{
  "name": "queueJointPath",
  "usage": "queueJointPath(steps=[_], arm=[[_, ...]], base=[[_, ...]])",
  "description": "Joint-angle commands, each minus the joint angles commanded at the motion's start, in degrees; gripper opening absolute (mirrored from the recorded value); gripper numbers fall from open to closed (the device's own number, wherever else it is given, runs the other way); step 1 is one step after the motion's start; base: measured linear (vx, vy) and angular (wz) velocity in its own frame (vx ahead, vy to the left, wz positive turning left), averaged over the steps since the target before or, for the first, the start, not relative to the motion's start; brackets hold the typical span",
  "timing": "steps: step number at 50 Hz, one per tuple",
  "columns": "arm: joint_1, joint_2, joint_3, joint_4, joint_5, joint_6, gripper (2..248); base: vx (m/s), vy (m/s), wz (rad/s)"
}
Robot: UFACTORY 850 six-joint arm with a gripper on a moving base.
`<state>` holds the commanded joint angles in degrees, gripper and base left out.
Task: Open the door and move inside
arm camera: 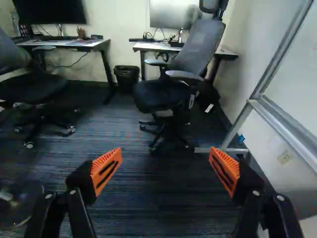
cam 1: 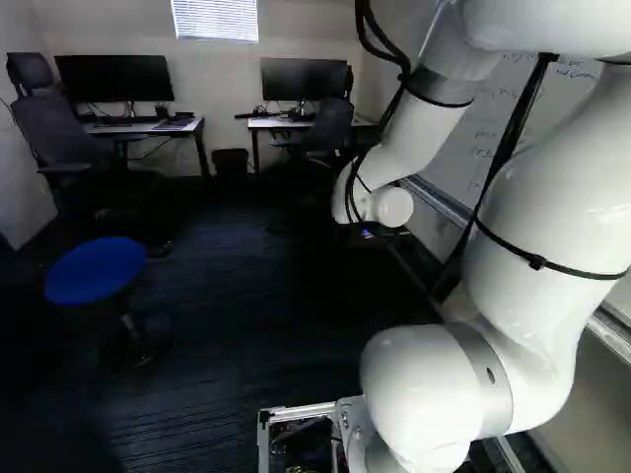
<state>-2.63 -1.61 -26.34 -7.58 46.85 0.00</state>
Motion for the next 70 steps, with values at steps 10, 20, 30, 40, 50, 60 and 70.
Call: queueJointPath(steps=[10,20,30,40,50,60,70], arm=[[0.0,0.0,0.0,0.0,0.0,0.0,247],[0.0,0.0,0.0,0.0,0.0,0.0,247],[0.1,0.4,0.5,0.2,0.1,0.0,247],[0.2,1.4,1.7,0.6,0.2,0.0,247],[0.4,2.9,3.5,1.2,0.5,0.0,247],[0.7,4.9,5.9,2.1,0.9,0.0,247],[1.1,7.4,9.0,3.2,1.3,0.0,247]], base=[[-0.016,-0.001,-0.001],[0.000,0.000,0.000],[0.000,0.000,0.000],[0.000,0.000,0.000],[0.000,0.000,0.000],[0.000,0.000,0.000],[0.000,0.000,0.000]])
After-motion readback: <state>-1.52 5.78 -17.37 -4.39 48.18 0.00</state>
